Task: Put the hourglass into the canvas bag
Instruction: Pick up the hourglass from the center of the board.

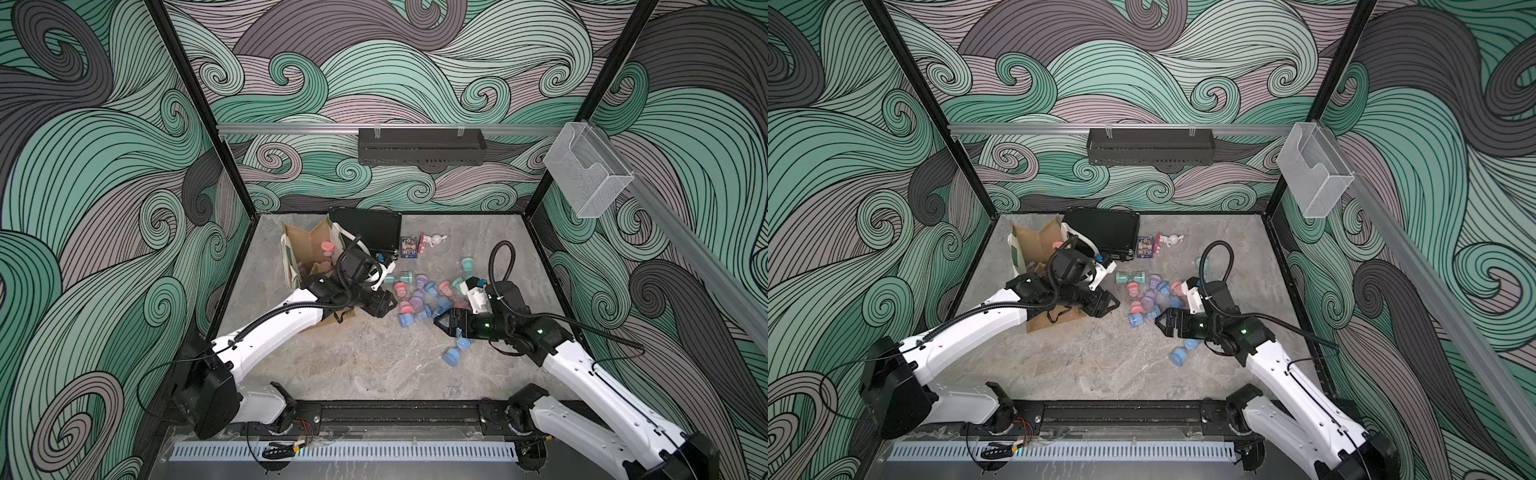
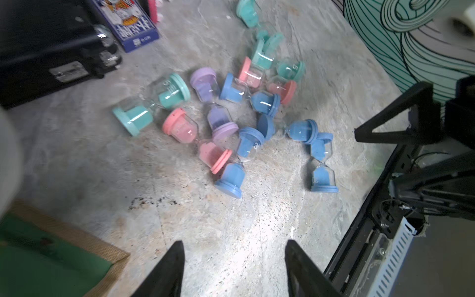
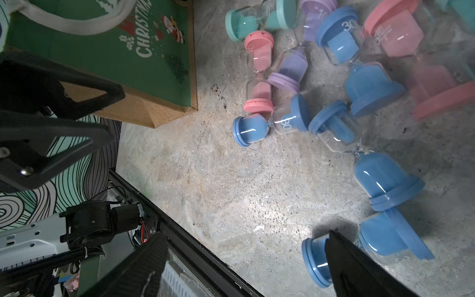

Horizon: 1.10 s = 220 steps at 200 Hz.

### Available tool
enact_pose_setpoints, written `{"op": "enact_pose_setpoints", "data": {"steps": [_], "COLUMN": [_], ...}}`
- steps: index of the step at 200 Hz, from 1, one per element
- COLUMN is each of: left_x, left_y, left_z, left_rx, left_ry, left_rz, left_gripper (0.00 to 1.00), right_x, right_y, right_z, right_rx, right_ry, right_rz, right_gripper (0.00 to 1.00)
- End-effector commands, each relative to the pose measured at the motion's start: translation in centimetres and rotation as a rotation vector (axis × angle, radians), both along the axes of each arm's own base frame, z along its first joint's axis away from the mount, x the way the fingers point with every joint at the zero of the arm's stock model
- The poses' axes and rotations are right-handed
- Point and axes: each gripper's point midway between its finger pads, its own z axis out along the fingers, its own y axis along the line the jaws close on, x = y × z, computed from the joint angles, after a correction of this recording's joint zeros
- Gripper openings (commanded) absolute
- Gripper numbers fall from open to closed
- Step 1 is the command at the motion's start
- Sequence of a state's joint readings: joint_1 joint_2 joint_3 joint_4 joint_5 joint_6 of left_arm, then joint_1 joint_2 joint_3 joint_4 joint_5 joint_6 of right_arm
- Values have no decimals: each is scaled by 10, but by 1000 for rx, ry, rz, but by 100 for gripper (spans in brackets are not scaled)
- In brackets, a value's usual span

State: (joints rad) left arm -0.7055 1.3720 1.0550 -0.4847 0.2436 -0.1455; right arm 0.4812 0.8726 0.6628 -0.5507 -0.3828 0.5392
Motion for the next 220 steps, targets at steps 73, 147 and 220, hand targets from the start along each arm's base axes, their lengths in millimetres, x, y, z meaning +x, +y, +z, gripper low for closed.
{"op": "enact_pose_setpoints", "data": {"steps": [73,147,220], "left_x": [11,14,10], "left_y": [-54,-64,-74], "left_z": [-93,-121,-138], "left_rx": [93,187,267], "left_ry": [-24,-93,-174], "left_rz": [-148,-184,-162], "left_gripper": [62,63,60], "right_x": [5,9,12], "right_y": [-13,-16,-22], "right_z": [-14,-16,-23], "right_rx": [12,30,28], "right_ry": [24,34,48], "right_rz": [-50,-58,-73], "right_gripper": [100,100,100]}}
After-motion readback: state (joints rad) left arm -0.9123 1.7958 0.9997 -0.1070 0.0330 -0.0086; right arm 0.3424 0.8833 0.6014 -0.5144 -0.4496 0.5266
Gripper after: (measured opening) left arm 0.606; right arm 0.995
